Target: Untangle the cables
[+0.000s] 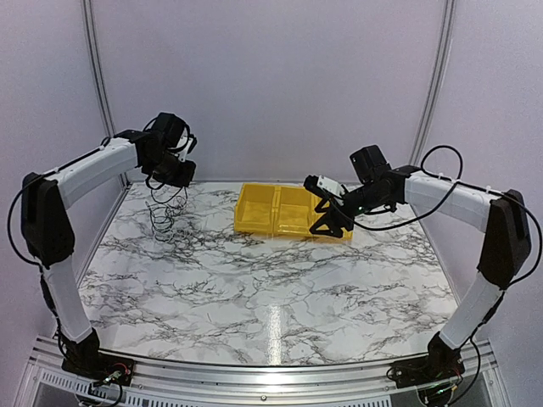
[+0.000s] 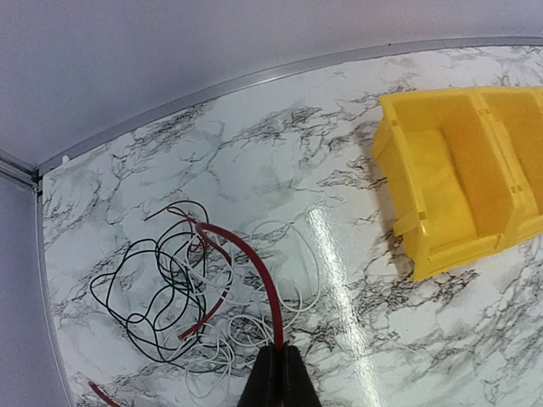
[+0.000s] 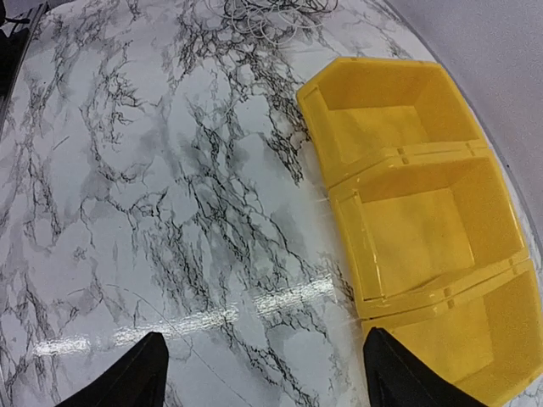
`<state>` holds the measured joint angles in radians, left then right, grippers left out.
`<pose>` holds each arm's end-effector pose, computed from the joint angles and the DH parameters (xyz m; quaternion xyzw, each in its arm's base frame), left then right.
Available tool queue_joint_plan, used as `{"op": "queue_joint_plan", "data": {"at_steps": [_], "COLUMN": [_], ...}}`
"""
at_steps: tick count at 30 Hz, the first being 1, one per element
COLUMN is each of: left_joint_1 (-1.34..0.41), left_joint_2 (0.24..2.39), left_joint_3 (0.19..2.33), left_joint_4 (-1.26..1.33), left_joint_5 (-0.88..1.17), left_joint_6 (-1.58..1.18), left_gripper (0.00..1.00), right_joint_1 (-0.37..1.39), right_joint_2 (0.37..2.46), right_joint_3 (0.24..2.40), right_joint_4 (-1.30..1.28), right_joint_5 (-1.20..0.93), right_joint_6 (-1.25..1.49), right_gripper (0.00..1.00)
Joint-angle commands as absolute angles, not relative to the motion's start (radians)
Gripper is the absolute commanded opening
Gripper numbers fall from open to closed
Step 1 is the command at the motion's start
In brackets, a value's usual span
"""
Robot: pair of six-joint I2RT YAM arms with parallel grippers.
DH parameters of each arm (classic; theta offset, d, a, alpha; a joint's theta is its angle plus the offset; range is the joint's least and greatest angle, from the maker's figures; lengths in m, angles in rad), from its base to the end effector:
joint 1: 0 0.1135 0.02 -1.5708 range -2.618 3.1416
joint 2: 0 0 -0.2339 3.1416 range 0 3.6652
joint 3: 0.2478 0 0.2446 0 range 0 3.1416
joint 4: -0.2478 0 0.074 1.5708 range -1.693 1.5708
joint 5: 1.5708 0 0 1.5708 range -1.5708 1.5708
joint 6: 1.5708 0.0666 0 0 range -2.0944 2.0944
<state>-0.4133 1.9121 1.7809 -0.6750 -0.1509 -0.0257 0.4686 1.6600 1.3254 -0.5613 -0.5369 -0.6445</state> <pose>0.4052 -0.1668 0.2614 0.1506 0.9133 -0.0127 0.3783 0.3116 0.1959 0.2228 -0.5552 0.7261 0.2213 0.3400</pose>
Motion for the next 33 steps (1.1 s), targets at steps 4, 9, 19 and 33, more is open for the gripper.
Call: {"op": "queue_joint_plan", "data": {"at_steps": [4, 9, 19, 33], "left_joint_1": [-0.413, -0.413, -0.412, -0.411], "left_joint_2": [1.699, 1.558, 1.387, 1.356], "left_joint_3": [1.615, 1.517, 1.309, 1.263], "left_joint_4": [-0.640, -0.582, -0.522, -0.492], "left_joint_5": [0.105, 0.156, 0.227, 0.354], "left_joint_6": [0.021, 0.029, 0.098, 0.040], "left_gripper": [0.00, 0.00, 0.00, 0.00], "right_joint_1": [0.491, 0.497, 0.623, 0.760], "right_joint_2": [1.732, 1.812, 2.034, 2.316], "right_joint_3": [1.500, 1.614, 1.858, 2.057], "right_joint_4": [-0.554, -0.529, -0.303, 0.150], "right_joint_5": [-0.631, -0.755, -0.755, -0.611], "right_joint_6": [-0.636, -0.617, -0.441, -0.488], "right_gripper": [0.62, 0.37, 0.43, 0.55]}}
